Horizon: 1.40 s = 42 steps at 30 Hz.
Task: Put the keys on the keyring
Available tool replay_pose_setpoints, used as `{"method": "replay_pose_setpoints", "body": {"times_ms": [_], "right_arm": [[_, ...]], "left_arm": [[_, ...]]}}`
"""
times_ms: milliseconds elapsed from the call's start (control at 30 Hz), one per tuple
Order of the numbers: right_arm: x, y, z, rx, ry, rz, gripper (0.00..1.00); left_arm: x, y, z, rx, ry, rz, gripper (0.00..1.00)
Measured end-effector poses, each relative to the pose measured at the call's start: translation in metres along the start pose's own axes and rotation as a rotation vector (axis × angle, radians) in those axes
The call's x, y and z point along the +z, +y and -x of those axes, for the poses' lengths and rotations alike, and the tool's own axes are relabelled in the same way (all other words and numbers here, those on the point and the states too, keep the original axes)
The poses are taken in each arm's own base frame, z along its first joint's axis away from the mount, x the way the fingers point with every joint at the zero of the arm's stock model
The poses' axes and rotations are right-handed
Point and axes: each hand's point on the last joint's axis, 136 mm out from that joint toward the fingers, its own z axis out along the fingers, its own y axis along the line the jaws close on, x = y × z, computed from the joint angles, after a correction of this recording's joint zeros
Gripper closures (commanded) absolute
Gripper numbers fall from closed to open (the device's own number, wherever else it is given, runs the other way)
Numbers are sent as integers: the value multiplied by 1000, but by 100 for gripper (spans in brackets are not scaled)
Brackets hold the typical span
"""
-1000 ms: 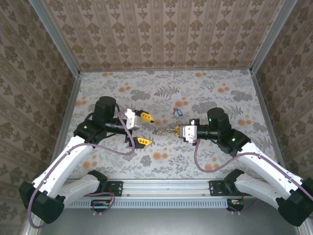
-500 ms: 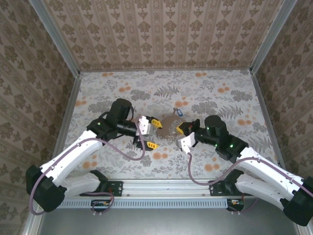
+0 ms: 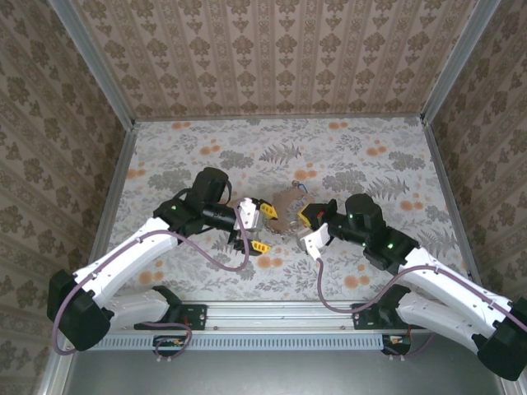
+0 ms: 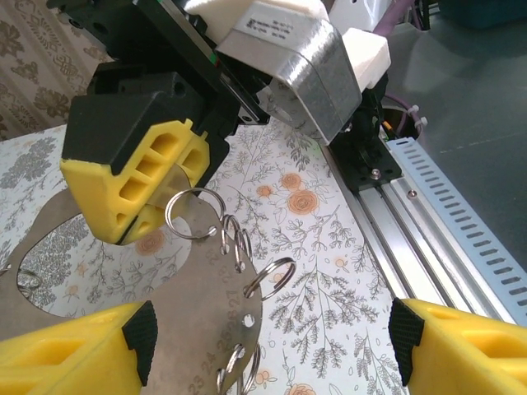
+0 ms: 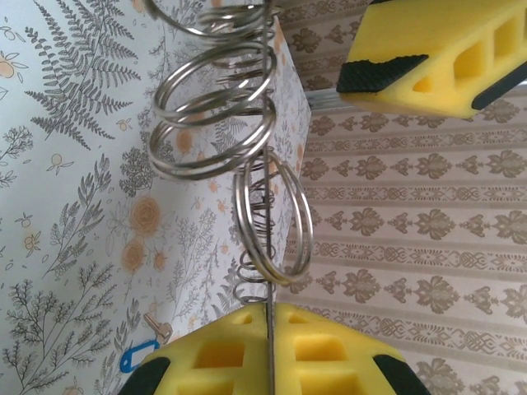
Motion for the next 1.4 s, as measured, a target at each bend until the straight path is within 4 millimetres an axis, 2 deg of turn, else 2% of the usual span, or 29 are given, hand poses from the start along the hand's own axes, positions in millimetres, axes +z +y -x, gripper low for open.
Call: {"method": "replay_pose_setpoints", "body": {"times_ms": [200,567,700,1067,1233,1400], "right_arm": [[-2,-10,4,11,-14,-16,100],[2,4,11,87,-63,97,100],[2,6,13,150,-80,135,100],[-3,10,6,389,-143,175,100],[-4,12,7,491,-179,197,100],[-6,8,7,574,-209,197,100]], "left_arm": [[4,-4,-2,37,17,-11,30],[14,-3,-9,74,56,-37,36],[13,-4,-9,77,57,-39,41],[13,4,-7,105,52,-2,40],[15,9,-12,102,57,35,47],[12,17,-12,123,67,99,59]]}}
